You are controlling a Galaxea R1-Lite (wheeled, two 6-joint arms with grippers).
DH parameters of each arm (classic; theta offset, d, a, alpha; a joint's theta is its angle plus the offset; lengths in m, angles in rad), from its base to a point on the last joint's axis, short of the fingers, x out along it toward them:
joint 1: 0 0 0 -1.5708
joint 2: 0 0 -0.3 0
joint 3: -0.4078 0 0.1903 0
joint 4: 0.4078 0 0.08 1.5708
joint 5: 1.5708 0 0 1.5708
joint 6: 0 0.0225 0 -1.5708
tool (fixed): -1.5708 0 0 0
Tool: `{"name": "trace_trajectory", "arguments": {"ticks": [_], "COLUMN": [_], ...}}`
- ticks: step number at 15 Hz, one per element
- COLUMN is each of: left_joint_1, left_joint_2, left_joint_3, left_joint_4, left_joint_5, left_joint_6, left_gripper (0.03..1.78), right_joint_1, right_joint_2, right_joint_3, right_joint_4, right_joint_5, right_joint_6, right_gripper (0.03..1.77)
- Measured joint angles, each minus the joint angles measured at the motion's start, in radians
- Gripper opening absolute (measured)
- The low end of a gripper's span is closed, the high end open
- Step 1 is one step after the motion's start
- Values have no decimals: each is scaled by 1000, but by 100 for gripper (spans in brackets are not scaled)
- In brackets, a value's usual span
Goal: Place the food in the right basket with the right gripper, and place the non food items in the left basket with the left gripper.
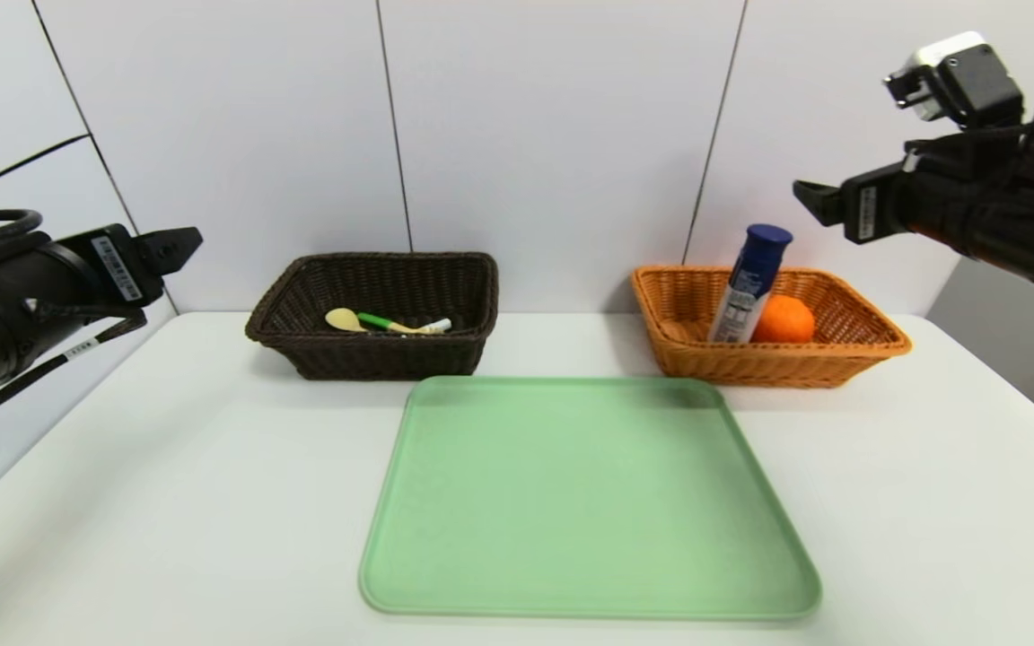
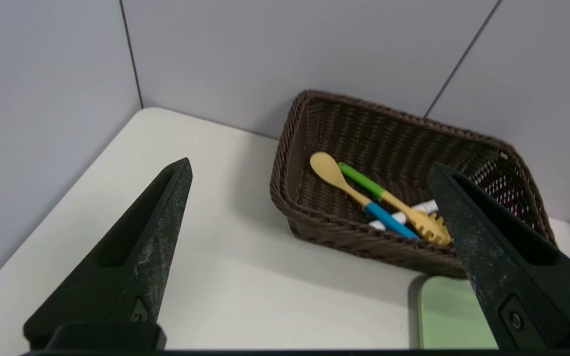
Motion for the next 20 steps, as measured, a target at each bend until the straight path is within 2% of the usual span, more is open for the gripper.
{"name": "trace_trajectory", "arguments": {"ticks": [3, 6, 9, 16, 20], "left_joint_1": [-1, -1, -1, -1, 12], "left_joint_2": [-33, -60, -101, -285, -439], "left_joint_3": [52, 171, 309, 464, 570], "left_joint_4": [-99, -197, -307, -319, -259], "left_joint_5": [-1, 0, 0, 2, 4], "left_joint_6": [30, 103, 159, 193, 194], "left_gripper": [169, 169, 169, 169, 169], "right_joint_1": [-68, -85, -84, -77, -77], "right_joint_2": [-143, -238, -313, -510, -645], "right_joint_3": [185, 328, 450, 671, 769], "right_joint_4": [0, -31, -84, -97, -81], "right_joint_5": [14, 26, 29, 48, 46], "right_joint_6": [43, 93, 98, 100, 101], "right_gripper": [167, 168, 169, 169, 169]}}
